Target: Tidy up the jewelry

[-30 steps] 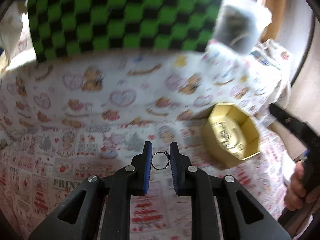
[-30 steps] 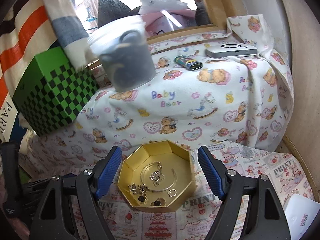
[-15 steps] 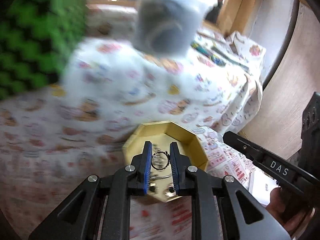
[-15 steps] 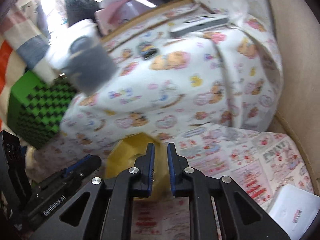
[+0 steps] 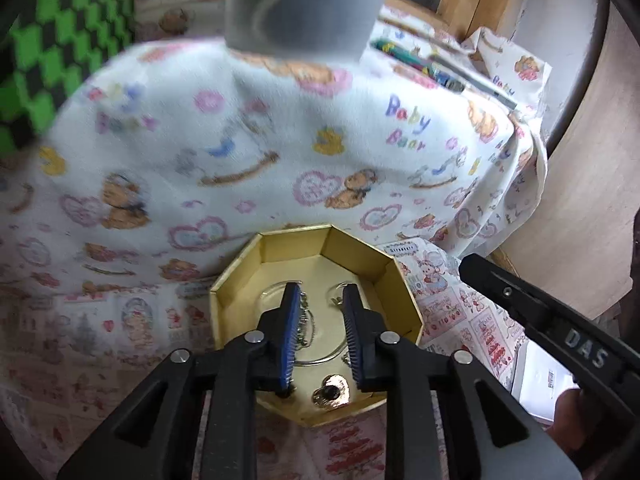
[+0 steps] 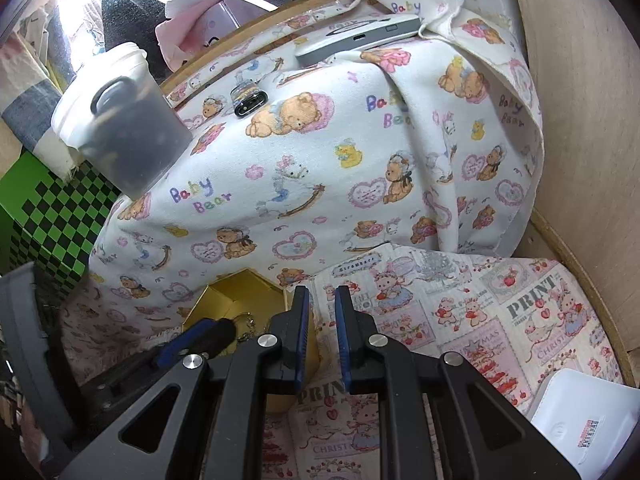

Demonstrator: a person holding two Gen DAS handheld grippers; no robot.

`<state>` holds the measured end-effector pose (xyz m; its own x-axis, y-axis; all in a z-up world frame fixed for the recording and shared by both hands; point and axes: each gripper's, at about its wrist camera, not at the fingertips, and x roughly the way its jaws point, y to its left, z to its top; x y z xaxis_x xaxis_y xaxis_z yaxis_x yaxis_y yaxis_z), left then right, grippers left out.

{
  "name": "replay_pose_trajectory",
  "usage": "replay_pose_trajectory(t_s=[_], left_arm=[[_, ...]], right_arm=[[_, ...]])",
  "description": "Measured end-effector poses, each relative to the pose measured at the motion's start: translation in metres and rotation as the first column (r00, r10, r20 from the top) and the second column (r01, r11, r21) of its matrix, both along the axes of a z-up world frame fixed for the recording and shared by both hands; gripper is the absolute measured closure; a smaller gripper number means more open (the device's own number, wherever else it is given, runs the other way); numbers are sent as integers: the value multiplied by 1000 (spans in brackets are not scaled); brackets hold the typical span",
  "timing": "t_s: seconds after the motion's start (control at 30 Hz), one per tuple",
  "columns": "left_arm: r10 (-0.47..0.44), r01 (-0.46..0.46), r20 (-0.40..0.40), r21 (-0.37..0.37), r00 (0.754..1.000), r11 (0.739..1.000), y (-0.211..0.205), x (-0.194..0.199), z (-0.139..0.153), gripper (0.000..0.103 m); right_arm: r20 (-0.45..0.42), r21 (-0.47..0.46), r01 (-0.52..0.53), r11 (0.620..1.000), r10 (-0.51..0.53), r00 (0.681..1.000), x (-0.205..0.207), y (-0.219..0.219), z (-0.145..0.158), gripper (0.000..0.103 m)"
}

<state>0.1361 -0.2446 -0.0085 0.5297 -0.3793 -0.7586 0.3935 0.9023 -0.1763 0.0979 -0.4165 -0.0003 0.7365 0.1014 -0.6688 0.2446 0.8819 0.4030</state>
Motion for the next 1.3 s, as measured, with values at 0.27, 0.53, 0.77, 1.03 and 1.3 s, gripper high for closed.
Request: replay_pose_trajectory(t_s=[0.27,0.53,0.77,1.03,1.3], left_arm=[[60,-71,230,41,971,997,61,-45,55,63],[162,-201,461,35,872,979,118,-98,94,53],[241,-279,493,4,836,960,162,-123,96,30],[292,-337,526,-10,799,941,199,-132,78,12],[355,-348,617,-138,702,927,224,-148,67,3]], right_arm=[[73,-90,-41,995,48,996,-14,21,22,87],[202,-216,-114,970,158,966,-42,70,54,87],[279,-273,-190,943,266,923,-73,105,61,87],[317,-334,-173,927,283,905,-75,128,46,87],[365,-382,-136,914,285,886,-72,135,28,38]])
